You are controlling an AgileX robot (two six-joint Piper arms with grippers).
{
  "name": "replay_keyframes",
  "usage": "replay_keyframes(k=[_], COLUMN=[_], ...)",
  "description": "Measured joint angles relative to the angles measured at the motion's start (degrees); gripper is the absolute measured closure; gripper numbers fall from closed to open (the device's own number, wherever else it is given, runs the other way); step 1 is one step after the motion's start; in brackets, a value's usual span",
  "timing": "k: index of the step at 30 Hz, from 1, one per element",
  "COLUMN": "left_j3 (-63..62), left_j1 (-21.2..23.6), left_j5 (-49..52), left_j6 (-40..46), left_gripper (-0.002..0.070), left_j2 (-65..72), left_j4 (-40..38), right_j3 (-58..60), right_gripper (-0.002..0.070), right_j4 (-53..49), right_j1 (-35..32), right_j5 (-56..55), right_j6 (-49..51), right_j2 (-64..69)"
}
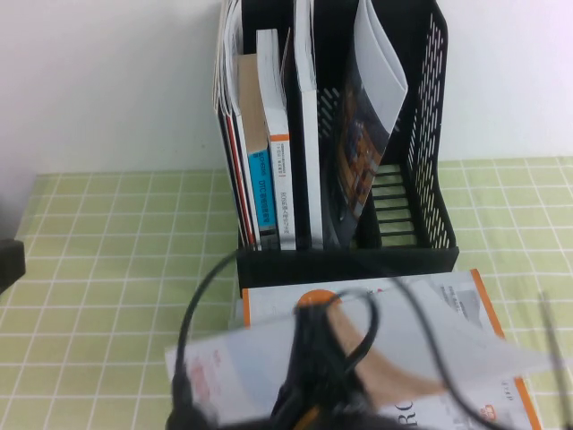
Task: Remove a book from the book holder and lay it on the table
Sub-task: Place the picked book on the book
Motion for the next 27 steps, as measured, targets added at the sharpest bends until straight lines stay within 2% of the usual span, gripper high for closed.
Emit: replay_keyframes(k=[6, 12, 15, 22, 24, 27], left_j3=[0.0, 0.0, 0.0, 0.0, 0.0, 0.0], left_j1=[0.0, 0.0, 0.0, 0.0, 0.0, 0.0], left_j5=[0.1, 1.2, 2.0, 1.8, 1.7, 1.5], left_j6=[0.0, 0.0, 0.0, 0.0, 0.0, 0.0], left_gripper=[0.0678, 0.0678, 0.0678, 0.0678, 0.0678, 0.0678], left_j2=[0.0, 0.0, 0.0, -0.1, -0.1, -0.1], left_j4=[0.3, 0.4, 0.6, 0.6, 0.6, 0.6], right_j3=[3.0, 8.4, 9.4, 9.7, 9.7, 9.7], right_gripper=[0.0664, 0.0664, 0.0664, 0.0662, 0.0636, 0.0527], right_j4=[3.0, 3.5, 2.8, 1.4, 2.0, 4.2], right_j1=[-0.3, -7.9, -11.6, -13.3, -13.3, -12.9], right_j5=[-1.7, -10.8, -11.2, -11.3, -12.0, -13.2], right_j6=[0.1, 5.0, 7.0, 7.8, 7.7, 5.8], right_j2=[4.7, 5.1, 4.7, 4.5, 4.5, 4.5])
